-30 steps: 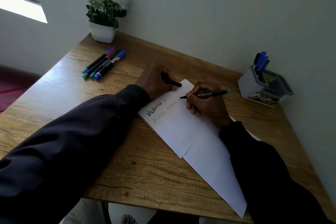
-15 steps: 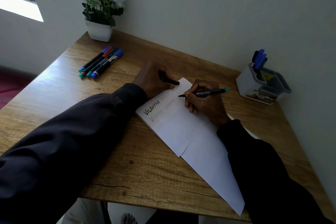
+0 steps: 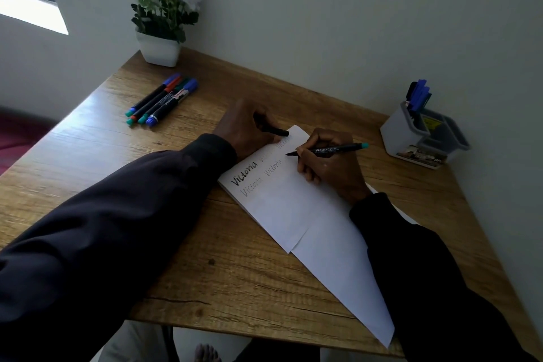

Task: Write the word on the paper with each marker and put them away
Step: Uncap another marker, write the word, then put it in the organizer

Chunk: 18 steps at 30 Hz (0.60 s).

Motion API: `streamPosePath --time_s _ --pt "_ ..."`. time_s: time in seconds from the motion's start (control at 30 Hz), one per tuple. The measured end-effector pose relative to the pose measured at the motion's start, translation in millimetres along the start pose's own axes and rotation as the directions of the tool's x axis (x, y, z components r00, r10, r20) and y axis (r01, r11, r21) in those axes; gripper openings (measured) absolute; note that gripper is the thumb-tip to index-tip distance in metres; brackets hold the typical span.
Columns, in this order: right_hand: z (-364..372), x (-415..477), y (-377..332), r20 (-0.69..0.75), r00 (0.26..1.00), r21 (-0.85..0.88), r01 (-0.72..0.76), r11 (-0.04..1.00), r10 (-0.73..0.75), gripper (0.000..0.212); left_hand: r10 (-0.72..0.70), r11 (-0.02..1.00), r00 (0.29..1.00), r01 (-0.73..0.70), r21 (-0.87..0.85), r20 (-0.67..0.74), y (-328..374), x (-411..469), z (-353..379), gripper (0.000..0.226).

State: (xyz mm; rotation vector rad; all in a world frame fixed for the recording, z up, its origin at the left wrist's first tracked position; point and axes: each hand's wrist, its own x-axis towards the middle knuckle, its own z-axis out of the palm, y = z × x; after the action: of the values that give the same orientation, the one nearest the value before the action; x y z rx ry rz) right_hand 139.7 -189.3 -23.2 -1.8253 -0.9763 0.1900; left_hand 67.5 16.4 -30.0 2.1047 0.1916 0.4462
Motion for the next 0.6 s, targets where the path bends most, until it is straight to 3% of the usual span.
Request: streamPosePath --time_s 0.6 --pt "-0.6 2.2 3.2 -0.011 0.999 -0.003 -0.033 0.999 0.033 0.016 -0.007 1.0 1.0 0.007 0.002 -0.001 2.3 -0.8 -1.4 0.017"
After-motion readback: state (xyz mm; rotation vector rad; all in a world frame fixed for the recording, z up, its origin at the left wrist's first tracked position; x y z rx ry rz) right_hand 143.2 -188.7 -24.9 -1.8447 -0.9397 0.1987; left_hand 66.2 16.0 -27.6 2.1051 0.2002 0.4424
